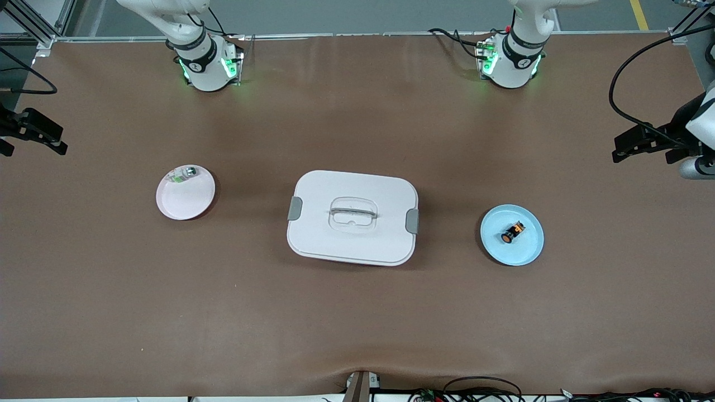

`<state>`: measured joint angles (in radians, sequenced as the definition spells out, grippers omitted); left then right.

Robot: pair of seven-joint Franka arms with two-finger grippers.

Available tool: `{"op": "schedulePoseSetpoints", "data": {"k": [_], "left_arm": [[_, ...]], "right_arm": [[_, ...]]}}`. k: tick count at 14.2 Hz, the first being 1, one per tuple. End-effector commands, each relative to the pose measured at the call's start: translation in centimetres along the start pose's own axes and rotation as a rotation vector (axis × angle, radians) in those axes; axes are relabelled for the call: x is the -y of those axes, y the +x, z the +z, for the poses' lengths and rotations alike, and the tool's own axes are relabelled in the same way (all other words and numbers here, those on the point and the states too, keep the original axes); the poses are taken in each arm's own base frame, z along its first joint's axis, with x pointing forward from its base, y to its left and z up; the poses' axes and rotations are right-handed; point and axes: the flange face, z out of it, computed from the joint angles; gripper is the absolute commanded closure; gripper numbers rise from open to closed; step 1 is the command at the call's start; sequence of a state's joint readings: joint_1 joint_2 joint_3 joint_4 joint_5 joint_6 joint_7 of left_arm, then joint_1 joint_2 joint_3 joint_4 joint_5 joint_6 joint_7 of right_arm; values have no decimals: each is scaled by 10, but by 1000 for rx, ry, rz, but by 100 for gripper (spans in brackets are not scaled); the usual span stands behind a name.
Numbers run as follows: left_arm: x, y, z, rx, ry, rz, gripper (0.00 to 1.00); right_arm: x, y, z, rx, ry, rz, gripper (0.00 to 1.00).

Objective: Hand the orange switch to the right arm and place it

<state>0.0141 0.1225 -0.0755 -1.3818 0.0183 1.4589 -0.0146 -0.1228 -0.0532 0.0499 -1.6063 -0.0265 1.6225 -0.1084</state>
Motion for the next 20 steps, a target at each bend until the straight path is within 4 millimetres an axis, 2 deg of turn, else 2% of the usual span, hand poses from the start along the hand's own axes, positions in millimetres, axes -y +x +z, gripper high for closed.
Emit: {"op": "schedulePoseSetpoints", "data": {"k": [1, 10, 16, 20], "left_arm": [[2, -5, -7, 1, 1, 11, 0], [-6, -2, 0, 13, -11, 28, 0], [-31, -2, 1, 15, -32, 53, 0], [-36, 2, 7, 24, -37, 58, 0]], "right_arm": [[0, 3, -4, 3, 4, 7, 0], [0, 3, -4, 1, 4, 7, 0], [0, 3, -4, 1, 4, 7, 0], [0, 3, -4, 1, 4, 7, 0]]}}
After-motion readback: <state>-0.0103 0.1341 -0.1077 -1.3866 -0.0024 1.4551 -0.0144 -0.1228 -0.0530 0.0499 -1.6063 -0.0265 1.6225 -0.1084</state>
